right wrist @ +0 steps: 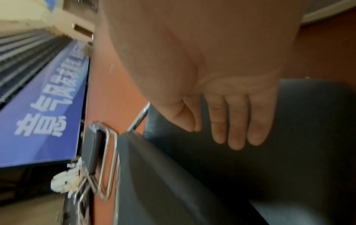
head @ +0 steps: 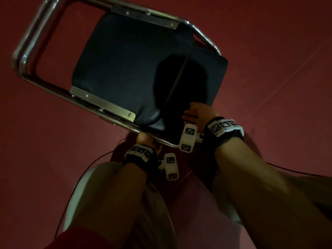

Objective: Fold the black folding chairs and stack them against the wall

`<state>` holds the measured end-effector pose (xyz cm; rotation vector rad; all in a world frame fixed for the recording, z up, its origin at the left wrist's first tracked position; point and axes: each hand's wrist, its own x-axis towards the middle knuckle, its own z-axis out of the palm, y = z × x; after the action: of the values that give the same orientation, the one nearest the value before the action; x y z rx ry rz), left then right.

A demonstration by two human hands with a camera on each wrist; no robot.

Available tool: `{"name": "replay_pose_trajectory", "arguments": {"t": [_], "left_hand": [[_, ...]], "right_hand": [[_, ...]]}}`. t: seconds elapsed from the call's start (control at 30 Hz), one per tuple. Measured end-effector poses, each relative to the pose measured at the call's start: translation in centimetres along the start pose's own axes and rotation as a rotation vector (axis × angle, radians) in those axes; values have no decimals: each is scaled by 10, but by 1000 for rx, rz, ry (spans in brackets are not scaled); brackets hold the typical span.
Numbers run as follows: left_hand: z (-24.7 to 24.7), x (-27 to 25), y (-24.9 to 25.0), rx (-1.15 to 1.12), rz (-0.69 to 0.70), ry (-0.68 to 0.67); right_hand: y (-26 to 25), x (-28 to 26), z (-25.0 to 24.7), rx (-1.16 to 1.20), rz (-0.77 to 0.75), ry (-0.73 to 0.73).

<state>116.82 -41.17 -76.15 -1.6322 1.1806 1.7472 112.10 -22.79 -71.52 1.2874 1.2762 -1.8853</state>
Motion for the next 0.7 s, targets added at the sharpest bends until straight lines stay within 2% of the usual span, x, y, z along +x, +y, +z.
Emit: {"name": "replay_pose_trajectory", "arguments": {"t": [0.17,0.27,0.37,0.47,0.6,0.7], "left_hand": [[7,-3,-21,121,-89,-139],[8,-4,-30,147,-124,-198],[5,-2,-38,189,-134,-235],[5,-8,-38,219,-119,-247],[11,-7,-35,204,-109,-181],[10,-9,-34,204,-79,-197]], "right_hand": [[9,0,-38,129,41,-29],[17,1,-60,150,51,56],[22,1,-72,149,52,41],[25,0,-72,179,44,9],[29,-2,-74,269,30,35],[35,-3,-77,267,24,44]]}}
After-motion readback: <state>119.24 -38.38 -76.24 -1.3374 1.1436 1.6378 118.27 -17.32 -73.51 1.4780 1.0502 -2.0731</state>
